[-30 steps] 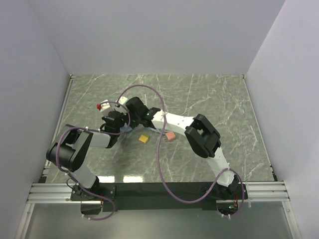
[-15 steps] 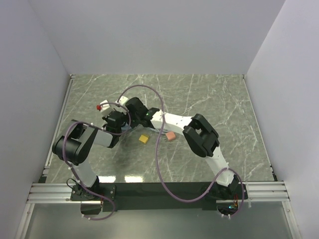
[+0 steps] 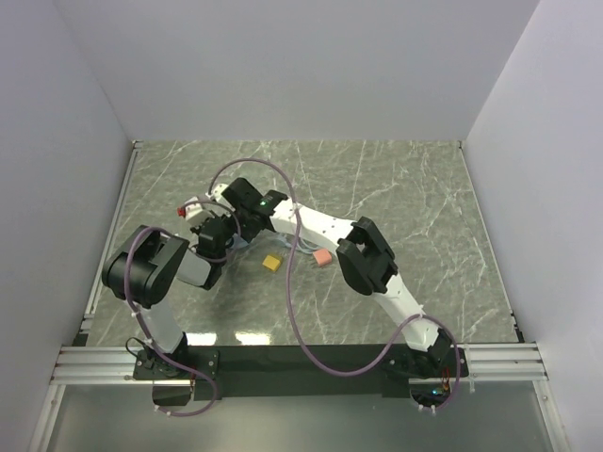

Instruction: Insert the plug

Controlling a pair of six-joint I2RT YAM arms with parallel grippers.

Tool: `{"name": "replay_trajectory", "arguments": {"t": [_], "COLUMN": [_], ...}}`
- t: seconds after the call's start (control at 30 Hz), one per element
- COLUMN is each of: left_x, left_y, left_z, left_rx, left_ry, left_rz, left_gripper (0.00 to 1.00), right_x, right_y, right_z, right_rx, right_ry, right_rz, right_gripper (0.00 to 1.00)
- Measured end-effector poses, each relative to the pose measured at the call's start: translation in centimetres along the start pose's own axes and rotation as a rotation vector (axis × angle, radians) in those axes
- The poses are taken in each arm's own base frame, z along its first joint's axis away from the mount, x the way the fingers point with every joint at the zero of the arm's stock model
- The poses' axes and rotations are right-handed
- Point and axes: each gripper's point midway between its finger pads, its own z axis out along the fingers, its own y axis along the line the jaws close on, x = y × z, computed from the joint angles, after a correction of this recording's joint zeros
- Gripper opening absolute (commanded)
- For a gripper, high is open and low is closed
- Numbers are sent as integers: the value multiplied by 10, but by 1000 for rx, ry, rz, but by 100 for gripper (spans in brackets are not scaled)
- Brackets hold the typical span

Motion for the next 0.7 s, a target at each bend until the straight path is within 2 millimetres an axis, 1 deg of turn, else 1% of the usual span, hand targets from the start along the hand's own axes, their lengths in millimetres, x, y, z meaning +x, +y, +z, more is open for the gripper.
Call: {"name": "replay_trajectory", "arguments": {"t": [0.17, 0.2, 0.33, 0.43, 0.53, 0.7], "left_x": [2, 8, 11, 13, 18, 20], "left_y": [-4, -13, -21, -24, -28, -28], "left_z": [-9, -14, -16, -18, -27, -35], "left_rx": [62, 111, 155, 185, 229, 221], "left_ry": [2, 34, 53, 58, 85, 110], "left_rz": [-13, -45, -79, -85, -75, -46], "left_gripper": [0, 0, 0, 0, 0, 2], "right_x": [-1, -1, 0, 2, 3, 1], "right_y": [0, 0, -1, -2, -5, -7], "right_z": [1, 1, 1, -1, -2, -2], "right_rx": [-1, -6, -8, -4, -14, -39], "right_ry": [43, 49, 57, 40, -12, -56], "right_rz": [9, 14, 15, 27, 77, 115], "right_gripper": [0, 0, 0, 0, 0, 0]}}
